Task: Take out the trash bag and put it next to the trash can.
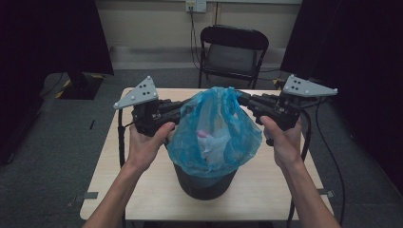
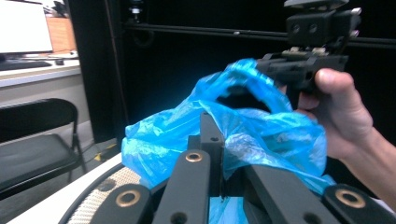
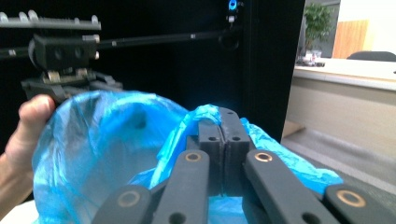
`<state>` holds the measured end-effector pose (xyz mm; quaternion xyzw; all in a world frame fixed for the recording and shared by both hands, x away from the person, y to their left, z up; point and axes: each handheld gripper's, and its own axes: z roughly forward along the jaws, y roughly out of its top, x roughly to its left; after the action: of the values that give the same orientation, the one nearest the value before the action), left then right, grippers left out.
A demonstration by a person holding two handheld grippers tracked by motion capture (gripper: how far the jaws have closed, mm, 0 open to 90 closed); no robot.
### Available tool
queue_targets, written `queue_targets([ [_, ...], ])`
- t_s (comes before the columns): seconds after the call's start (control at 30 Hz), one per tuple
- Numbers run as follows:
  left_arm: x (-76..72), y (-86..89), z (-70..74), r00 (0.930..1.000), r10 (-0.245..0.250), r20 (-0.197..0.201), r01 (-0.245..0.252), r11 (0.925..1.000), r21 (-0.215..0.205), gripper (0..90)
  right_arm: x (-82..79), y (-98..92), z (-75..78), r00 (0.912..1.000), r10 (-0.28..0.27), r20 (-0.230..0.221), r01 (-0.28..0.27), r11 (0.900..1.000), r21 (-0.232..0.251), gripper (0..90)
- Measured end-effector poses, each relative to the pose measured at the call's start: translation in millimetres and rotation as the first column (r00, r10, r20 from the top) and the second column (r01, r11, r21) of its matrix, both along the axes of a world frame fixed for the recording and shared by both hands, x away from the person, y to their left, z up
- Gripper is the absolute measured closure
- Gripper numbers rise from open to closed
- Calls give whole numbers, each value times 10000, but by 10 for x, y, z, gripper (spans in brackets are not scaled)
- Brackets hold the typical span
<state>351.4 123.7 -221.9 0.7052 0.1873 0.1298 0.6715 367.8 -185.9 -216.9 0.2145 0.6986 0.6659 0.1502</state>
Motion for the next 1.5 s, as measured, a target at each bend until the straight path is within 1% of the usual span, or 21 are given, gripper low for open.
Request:
queue_targets([
  [0.17, 45, -106, -32, 9989, -422, -201, 424, 9990, 104, 856, 13, 13, -87, 9994, 243, -236, -239, 9996, 178, 808],
  [0.2, 48, -133, -39, 9988, -425, -223, 429, 9990, 154, 842, 22, 52, -99, 9992, 242, -314, -240, 9997, 54, 688],
  [0.27, 41, -164, -51, 9986, -474, -221, 479, 9986, 211, 842, 22, 71, -105, 9990, 170, -402, -173, 9998, -67, 641],
  [0.4, 20, -173, -76, 9976, -636, -285, 643, 9976, 244, 853, -40, 60, -178, 9971, 153, -741, -195, 9982, -574, 388],
  [0.53, 28, -186, -79, 9971, -684, -335, 690, 9974, 194, 852, -72, 27, -262, 9952, 271, -946, -331, 9975, -627, 337],
  [0.6, 32, -208, -70, 9966, -733, -375, 742, 9970, 231, 852, -69, 44, -296, 9934, 432, -1066, -531, 9944, -919, 330],
  [0.67, 31, -255, -46, 9958, -836, -373, 846, 9961, 253, 852, -34, 113, -297, 9899, 588, -1291, -775, 9864, -1446, 396],
  [0.7, 31, -255, -46, 9958, -836, -373, 846, 9961, 253, 852, -34, 113, -297, 9899, 588, -1291, -775, 9864, -1446, 396],
  [0.77, 26, -279, -27, 9954, -903, -303, 913, 9953, 318, 852, 1, 195, -274, 9848, 1072, -1369, -1312, 9748, -1807, 632],
  [0.8, 22, -286, -19, 9954, -912, -302, 921, 9954, 280, 852, 1, 195, -274, 9848, 1072, -1369, -1312, 9748, -1807, 632],
  [0.83, 23, -290, -12, 9953, -929, -286, 936, 9953, 249, 852, 1, 220, -264, 9841, 1236, -1276, -1459, 9722, -1832, 716],
  [0.87, 23, -291, -4, 9956, -906, -256, 913, 9955, 270, 851, 2, 256, -240, 9816, 1508, -1170, -1688, 9720, -1633, 855],
  [0.9, 25, -293, 2, 9959, -870, -252, 876, 9958, 265, 833, -1, 268, -223, 9824, 1539, -1062, -1684, 9749, -1454, 887],
  [1.0, 37, -271, 24, 9966, -781, -264, 785, 9968, 122, 786, -5, 284, -167, 9839, 1597, -802, -1681, 9794, -1117, 900],
  [1.03, 37, -249, 37, 9964, -804, -263, 802, 9967, -94, 786, -8, 291, -135, 9852, 1571, -681, -1632, 9818, -970, 900],
  [1.07, 40, -227, 56, 9971, -705, -303, 698, 9973, -216, 665, -13, 314, -83, 9873, 1506, -502, -1543, 9847, -807, 900],
  [1.1, 41, -212, 74, 9981, -529, -321, 522, 9983, -241, 665, -13, 314, -83, 9873, 1506, -502, -1543, 9847, -807, 900],
  [1.13, 43, -204, 82, 9989, -392, -275, 386, 9990, -234, 596, -16, 318, -51, 9879, 1491, -419, -1519, 9857, -728, 900],
  [1.2, 70, -195, 74, 9977, -511, -449, 500, 9984, -251, 487, -21, 310, 29, 9891, 1459, -192, -1466, 9883, -432, 900],
  [1.33, 111, -250, 33, 9965, -626, -553, 628, 9980, 11, 317, -28, 319, 265, 9902, 1391, 134, -1387, 9899, -293, 900],
  [1.5, 155, -410, 37, 9960, -788, -421, 800, 9964, 266, 330, -94, 385, 442, 9837, 1753, 407, -1752, 9845, -64, 900],
])
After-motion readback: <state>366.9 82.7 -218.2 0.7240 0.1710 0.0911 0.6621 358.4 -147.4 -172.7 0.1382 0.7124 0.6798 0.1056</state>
